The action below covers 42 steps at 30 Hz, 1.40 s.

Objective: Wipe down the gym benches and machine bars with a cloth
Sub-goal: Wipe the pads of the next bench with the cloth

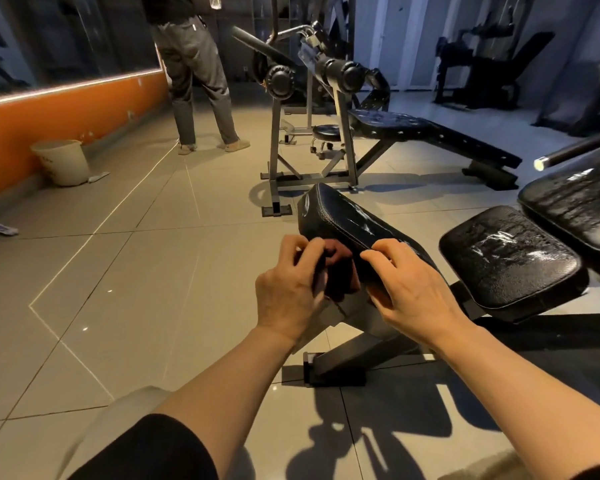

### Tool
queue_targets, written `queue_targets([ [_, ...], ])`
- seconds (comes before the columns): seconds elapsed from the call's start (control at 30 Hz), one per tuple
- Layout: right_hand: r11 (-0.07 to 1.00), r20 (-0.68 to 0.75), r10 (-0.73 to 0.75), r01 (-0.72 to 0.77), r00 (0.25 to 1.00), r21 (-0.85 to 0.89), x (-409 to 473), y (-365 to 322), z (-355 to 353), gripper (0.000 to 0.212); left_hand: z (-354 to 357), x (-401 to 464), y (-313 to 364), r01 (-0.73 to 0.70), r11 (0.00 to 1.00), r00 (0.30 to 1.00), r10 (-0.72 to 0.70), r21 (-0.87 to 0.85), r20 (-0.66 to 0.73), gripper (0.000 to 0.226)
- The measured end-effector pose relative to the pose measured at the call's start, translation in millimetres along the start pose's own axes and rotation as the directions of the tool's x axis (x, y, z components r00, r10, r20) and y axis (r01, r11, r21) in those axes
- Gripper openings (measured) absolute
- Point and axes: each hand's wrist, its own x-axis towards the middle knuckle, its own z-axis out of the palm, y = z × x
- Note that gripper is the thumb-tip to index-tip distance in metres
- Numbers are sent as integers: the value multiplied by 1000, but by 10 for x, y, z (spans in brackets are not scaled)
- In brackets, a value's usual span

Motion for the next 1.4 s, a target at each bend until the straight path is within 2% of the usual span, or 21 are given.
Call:
queue_targets([
  [0.1,1000,16,17,-17,1000,-18,-34,31,15,56,-48,139,-28,138,990,986,-140,-28,-93,37],
  [0.27,999,81,51,-50,995,-17,-124,120,12,62,121,165,136,217,973,972,-223,-85,-71,31],
  [0.37,998,111,63,-62,992,-13,-177,170,-9,64,186,170,178,194,977,977,-200,-84,-76,35],
  [0.57,997,169,74,-75,983,-1,-199,167,-43,67,255,29,158,-44,998,998,47,-52,52,40],
  [0.63,997,173,78,-79,982,3,-182,170,-49,66,233,20,166,44,997,999,-45,-69,-11,48],
  [0.7,997,176,77,-80,981,5,-173,176,-50,65,189,84,145,188,977,973,-199,-101,-119,55],
  [0.73,997,177,77,-79,981,7,-175,177,-49,64,181,117,133,218,970,962,-232,-103,-146,57],
  [0.83,996,187,80,-84,979,14,-192,176,-41,64,230,112,146,152,985,982,-160,-77,-103,45],
  [0.9,996,191,82,-87,978,17,-201,183,-39,64,288,66,194,149,985,982,-159,-90,-106,41],
  [1.03,996,189,77,-83,979,26,-184,183,-56,63,329,63,237,172,976,970,-192,-135,-151,57],
  [1.2,995,178,86,-94,980,39,-171,167,-65,62,313,135,254,222,962,944,-252,-158,-213,58],
  [1.27,993,177,93,-103,980,50,-181,161,-59,62,359,93,274,176,977,967,-195,-119,-165,57],
  [1.33,992,178,94,-107,979,65,-194,160,-62,62,438,-29,322,55,996,998,-57,-66,-31,56],
  [1.4,990,184,91,-108,979,87,-211,167,-76,62,515,-191,402,-22,998,995,27,-60,94,54],
])
